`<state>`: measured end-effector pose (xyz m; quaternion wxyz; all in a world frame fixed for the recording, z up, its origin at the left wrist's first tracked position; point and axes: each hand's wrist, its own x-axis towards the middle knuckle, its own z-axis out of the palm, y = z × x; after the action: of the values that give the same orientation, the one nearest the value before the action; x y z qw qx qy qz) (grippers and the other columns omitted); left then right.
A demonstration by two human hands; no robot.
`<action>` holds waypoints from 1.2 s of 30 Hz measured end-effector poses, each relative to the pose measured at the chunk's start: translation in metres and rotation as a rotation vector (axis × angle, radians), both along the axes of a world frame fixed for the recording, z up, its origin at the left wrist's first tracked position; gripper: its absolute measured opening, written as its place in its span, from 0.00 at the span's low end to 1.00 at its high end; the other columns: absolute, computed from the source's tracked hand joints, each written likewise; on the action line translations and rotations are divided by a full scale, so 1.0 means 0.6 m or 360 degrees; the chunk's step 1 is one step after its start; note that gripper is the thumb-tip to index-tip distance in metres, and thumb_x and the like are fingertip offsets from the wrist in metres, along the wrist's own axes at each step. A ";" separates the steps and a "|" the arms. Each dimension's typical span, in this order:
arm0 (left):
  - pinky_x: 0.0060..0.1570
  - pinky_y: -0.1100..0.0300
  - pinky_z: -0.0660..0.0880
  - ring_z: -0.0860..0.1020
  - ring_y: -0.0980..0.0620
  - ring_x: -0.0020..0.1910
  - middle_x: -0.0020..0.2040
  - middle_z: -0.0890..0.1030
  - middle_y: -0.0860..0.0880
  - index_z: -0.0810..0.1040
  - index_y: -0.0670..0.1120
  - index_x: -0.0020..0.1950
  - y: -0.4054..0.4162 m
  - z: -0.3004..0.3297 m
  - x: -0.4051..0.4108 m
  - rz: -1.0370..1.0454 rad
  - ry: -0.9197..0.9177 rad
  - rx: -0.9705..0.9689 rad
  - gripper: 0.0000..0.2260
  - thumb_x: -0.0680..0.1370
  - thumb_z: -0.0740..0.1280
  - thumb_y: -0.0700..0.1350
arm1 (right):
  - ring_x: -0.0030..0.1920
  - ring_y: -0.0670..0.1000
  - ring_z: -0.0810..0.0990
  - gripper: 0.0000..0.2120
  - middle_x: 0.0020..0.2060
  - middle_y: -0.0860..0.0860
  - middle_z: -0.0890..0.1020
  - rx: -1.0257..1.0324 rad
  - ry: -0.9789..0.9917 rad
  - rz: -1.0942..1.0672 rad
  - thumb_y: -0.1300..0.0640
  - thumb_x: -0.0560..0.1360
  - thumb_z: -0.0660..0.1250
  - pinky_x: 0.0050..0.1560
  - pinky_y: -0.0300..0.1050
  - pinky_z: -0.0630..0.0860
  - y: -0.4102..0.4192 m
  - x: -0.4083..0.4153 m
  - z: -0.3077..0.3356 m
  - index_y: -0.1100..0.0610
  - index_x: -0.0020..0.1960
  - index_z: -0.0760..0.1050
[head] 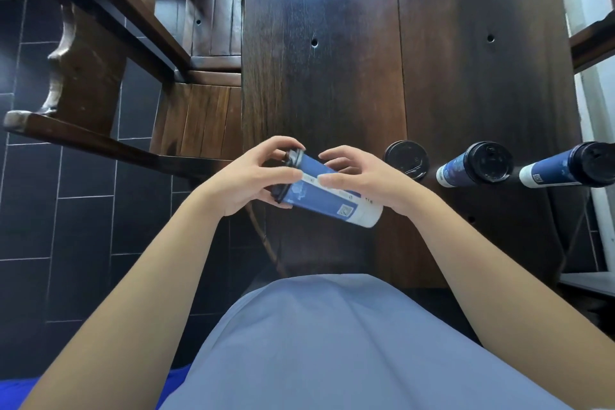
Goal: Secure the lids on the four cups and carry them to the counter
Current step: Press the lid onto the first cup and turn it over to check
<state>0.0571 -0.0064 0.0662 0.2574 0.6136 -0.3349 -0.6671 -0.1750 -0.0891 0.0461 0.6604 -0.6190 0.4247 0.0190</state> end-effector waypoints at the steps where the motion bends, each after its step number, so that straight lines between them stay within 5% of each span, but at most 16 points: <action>1: 0.53 0.43 0.86 0.79 0.42 0.67 0.65 0.76 0.46 0.75 0.55 0.70 0.007 -0.004 0.000 0.0131 0.0022 0.0012 0.25 0.73 0.74 0.52 | 0.60 0.39 0.79 0.25 0.62 0.37 0.78 -0.0014 -0.0008 -0.0043 0.35 0.68 0.73 0.54 0.40 0.79 0.004 -0.012 0.004 0.35 0.62 0.70; 6: 0.51 0.43 0.86 0.77 0.40 0.69 0.66 0.77 0.45 0.74 0.55 0.66 0.034 -0.022 -0.012 0.0548 0.0187 0.0107 0.22 0.74 0.72 0.55 | 0.71 0.45 0.71 0.30 0.66 0.37 0.73 -0.0145 -0.0053 -0.0159 0.52 0.74 0.78 0.51 0.36 0.82 0.018 -0.072 0.021 0.39 0.71 0.69; 13: 0.51 0.41 0.85 0.77 0.39 0.70 0.66 0.80 0.48 0.76 0.55 0.65 0.050 -0.023 -0.031 0.0689 0.0424 -0.0029 0.17 0.77 0.71 0.53 | 0.67 0.39 0.73 0.30 0.62 0.38 0.77 -0.0139 -0.0167 -0.0253 0.59 0.75 0.78 0.51 0.43 0.84 0.012 -0.104 0.049 0.40 0.70 0.71; 20: 0.61 0.36 0.82 0.76 0.41 0.73 0.70 0.78 0.53 0.73 0.62 0.76 0.056 0.000 -0.026 0.0494 0.0401 -0.0398 0.38 0.69 0.82 0.45 | 0.67 0.42 0.74 0.29 0.62 0.42 0.78 -0.0142 -0.0243 -0.0313 0.59 0.74 0.77 0.52 0.42 0.83 -0.002 -0.105 0.077 0.44 0.70 0.71; 25: 0.68 0.31 0.76 0.73 0.40 0.74 0.71 0.76 0.52 0.76 0.60 0.74 0.051 0.022 -0.017 0.0391 0.0271 -0.0521 0.37 0.67 0.83 0.45 | 0.66 0.40 0.74 0.28 0.60 0.39 0.79 -0.0107 -0.0287 -0.0343 0.59 0.74 0.76 0.50 0.41 0.83 -0.003 -0.105 0.083 0.43 0.70 0.71; 36: 0.50 0.43 0.86 0.81 0.45 0.67 0.63 0.82 0.52 0.79 0.61 0.67 0.047 0.044 -0.022 0.0483 0.0389 -0.0335 0.28 0.68 0.80 0.50 | 0.74 0.53 0.69 0.30 0.69 0.48 0.75 -0.0218 -0.0530 -0.0440 0.59 0.72 0.75 0.52 0.49 0.84 0.005 -0.105 0.108 0.52 0.72 0.73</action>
<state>0.0441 0.0219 0.0924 0.4562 0.5413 -0.2729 -0.6515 -0.2383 -0.0859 0.1112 0.6742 -0.5928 0.3908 -0.2030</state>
